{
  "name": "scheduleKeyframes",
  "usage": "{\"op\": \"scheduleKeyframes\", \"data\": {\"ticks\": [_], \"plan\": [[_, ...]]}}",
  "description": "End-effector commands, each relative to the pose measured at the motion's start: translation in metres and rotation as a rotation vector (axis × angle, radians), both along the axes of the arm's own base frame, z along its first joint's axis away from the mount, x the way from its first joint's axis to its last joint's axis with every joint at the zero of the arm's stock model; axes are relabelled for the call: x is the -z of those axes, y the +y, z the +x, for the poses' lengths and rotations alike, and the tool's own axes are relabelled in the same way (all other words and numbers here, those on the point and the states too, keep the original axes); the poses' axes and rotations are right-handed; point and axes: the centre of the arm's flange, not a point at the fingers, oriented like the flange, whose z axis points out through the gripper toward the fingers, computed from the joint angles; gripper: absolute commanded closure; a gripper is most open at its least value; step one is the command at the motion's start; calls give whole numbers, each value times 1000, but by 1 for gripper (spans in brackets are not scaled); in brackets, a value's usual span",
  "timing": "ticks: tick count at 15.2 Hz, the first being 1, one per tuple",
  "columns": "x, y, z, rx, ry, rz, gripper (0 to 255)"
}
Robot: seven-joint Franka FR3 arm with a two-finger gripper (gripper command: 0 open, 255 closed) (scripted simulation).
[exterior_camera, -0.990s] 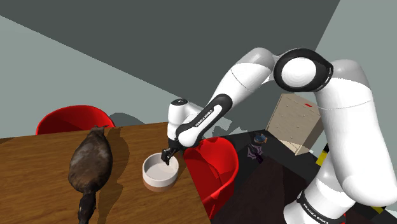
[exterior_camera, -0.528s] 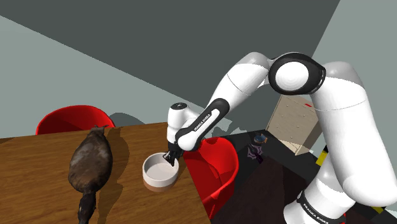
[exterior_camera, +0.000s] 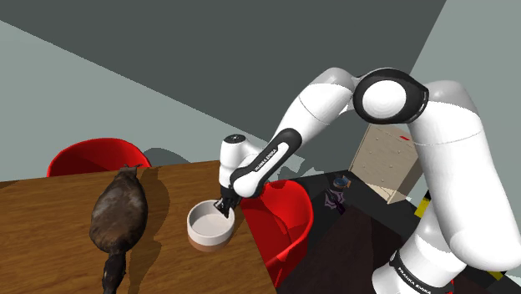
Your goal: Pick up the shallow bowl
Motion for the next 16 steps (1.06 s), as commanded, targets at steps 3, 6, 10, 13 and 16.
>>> {"op": "scheduleKeyframes", "data": {"ticks": [3,6,10,13,16], "plan": [[-18,0,0,0,0,0,255],[-34,0,0,0,0,0,255],[-55,0,0,0,0,0,255],[-71,0,0,0,0,0,255],[-77,0,0,0,0,0,255]]}}
